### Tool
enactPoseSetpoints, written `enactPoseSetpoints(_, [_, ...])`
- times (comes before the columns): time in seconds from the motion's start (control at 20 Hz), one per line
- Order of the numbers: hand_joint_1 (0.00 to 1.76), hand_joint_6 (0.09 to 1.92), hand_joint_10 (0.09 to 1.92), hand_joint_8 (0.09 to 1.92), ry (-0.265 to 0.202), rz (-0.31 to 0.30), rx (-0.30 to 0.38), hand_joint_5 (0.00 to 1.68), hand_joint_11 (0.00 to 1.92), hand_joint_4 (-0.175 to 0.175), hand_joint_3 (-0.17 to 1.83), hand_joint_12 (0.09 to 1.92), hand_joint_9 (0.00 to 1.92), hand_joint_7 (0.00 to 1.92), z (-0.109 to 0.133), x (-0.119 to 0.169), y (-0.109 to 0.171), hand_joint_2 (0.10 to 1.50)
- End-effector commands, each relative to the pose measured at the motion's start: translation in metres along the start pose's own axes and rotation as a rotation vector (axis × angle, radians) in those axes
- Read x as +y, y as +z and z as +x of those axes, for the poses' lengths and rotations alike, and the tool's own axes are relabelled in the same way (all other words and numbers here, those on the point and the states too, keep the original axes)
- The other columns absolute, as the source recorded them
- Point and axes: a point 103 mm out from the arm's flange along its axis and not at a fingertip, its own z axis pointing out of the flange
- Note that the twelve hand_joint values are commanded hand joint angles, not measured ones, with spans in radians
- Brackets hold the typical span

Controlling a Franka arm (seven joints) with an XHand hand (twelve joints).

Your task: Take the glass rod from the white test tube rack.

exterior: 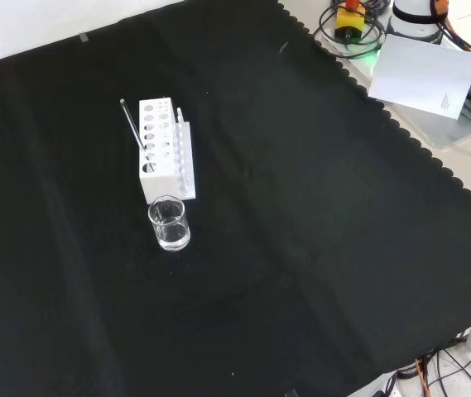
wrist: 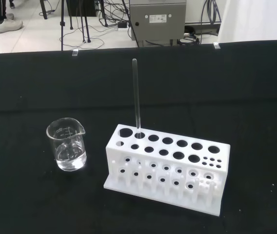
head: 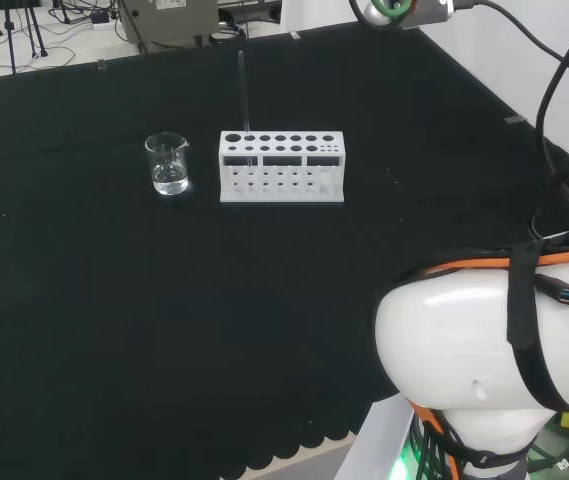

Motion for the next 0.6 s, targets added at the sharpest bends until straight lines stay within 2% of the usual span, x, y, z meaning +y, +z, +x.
enactPoseSetpoints(0.05, [0.49, 0.09, 0.42, 0.16, 0.0, -0.008, -0.008, 0.0, 0.0, -0.147, 0.59, 0.9, 0.0, 0.0, 0.0, 0.001, 0.001, 0.81])
enactPoseSetpoints(0.15, [0.48, 0.09, 0.4, 0.14, 0.002, -0.006, -0.01, 0.0, 0.0, -0.148, 0.46, 0.89, 0.0, 0.0, 0.0, 0.001, 0.002, 0.88])
enactPoseSetpoints(0.4, [0.48, 0.09, 0.41, 0.17, 0.006, -0.003, -0.009, 0.0, 0.0, -0.148, 0.38, 0.89, 0.0, 0.0, -0.001, 0.005, 0.004, 0.92])
enactPoseSetpoints(0.5, [0.48, 0.09, 0.53, 0.23, 0.002, -0.002, -0.014, 0.0, 0.0, -0.148, 0.36, 0.94, 0.0, 0.0, -0.001, 0.01, 0.004, 0.92])
enactPoseSetpoints(0.6, [0.48, 0.09, 0.71, 0.35, -0.009, -0.006, -0.014, 0.0, 0.0, -0.149, 0.35, 1.11, 0.02, 0.0, 0.002, 0.015, 0.006, 0.93])
